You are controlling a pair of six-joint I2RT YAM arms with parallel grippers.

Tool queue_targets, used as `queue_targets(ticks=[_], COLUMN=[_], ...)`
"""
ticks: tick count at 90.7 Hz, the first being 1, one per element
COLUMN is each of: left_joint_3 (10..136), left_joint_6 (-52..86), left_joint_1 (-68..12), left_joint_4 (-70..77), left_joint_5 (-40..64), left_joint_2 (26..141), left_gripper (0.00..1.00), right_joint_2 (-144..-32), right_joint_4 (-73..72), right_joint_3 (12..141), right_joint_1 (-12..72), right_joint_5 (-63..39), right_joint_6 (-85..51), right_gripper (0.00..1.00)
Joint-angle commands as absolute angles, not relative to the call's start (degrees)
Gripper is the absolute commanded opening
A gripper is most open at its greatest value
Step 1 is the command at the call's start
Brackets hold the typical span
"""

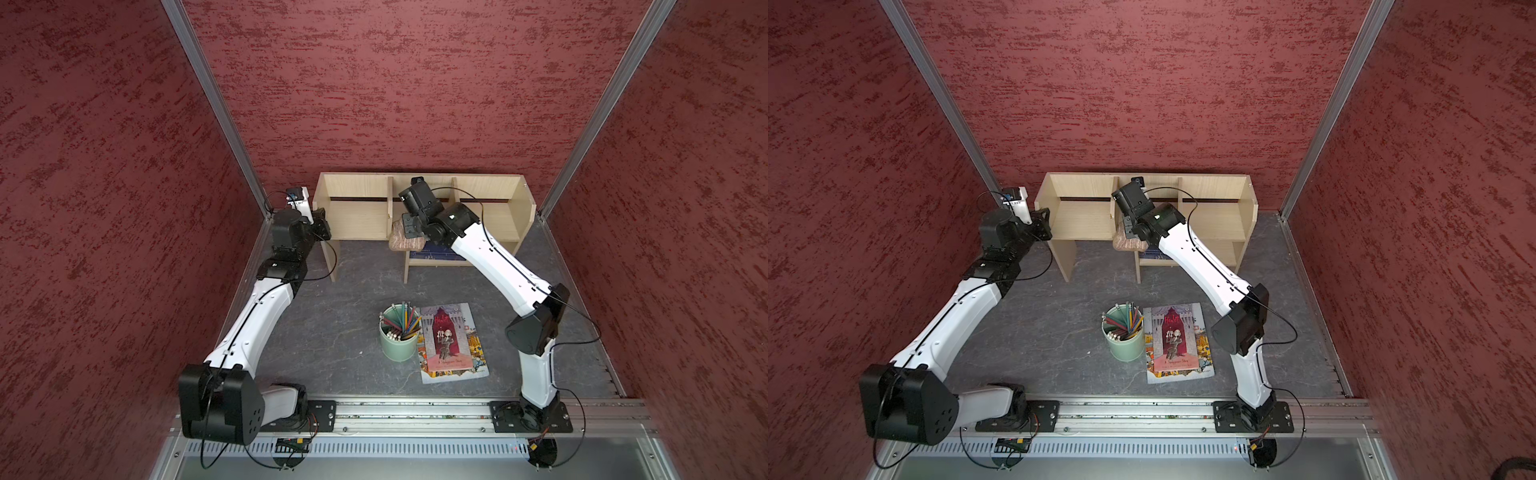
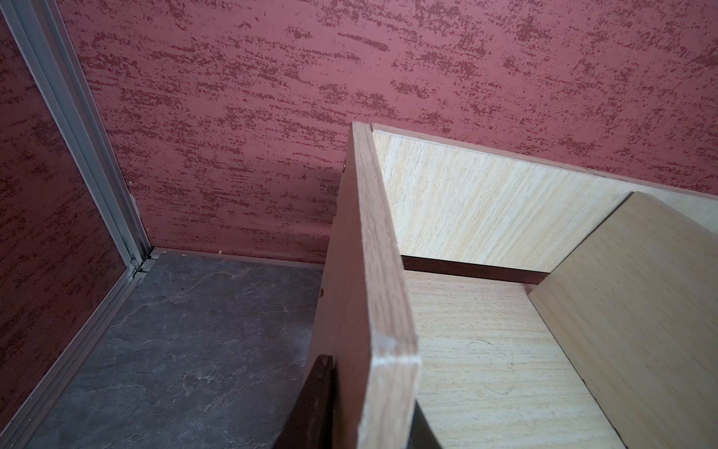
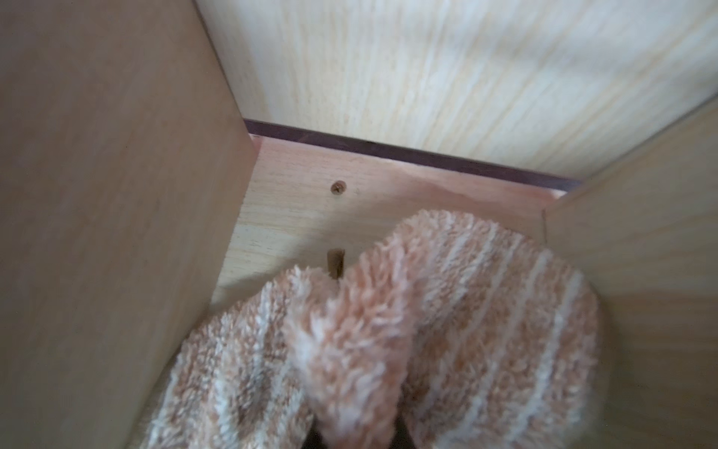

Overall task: Wipe the bookshelf clean with a cloth
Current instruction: Wipe the dust from the shelf.

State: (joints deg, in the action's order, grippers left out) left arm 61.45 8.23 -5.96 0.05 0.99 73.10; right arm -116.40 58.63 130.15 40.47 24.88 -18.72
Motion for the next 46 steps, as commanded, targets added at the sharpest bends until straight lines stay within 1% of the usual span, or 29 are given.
queue_targets(ticks=[1,12,22,34,46], left_joint_3=[61.60,61.53,61.49,61.46,61.49], left_joint_6=[13.13,13.17,13.02,12.97,12.97], left_joint_1=[-7.56,-7.56,-7.56,-7.52,-7.56], left_joint_4=[-0.70,-0.70,-0.62,-0.67,-0.65], left_joint_5=[8.99,9.05,8.90,8.79,8.83], left_joint_2=[71.90,71.98,71.94,71.98,71.98], left_gripper=[0.00,0.00,0.00,0.00,0.00], right_joint_2=[-119.05,-121.26,-121.77,-122.99,-123.31], right_joint_4=[56.04,50.24,45.03,41.68,43.59], right_joint_3=[136.62,140.19,141.22,142.82,143.05], right_joint_1=[40.11,39.75,39.56,39.39,37.77], right_joint_5=[24.88,22.28,24.15,30.69,38.77], right_joint_6=[-17.18,-14.58,-11.93,-9.12,-9.21], right_gripper=[0.00,0.00,0.00,0.00,0.00])
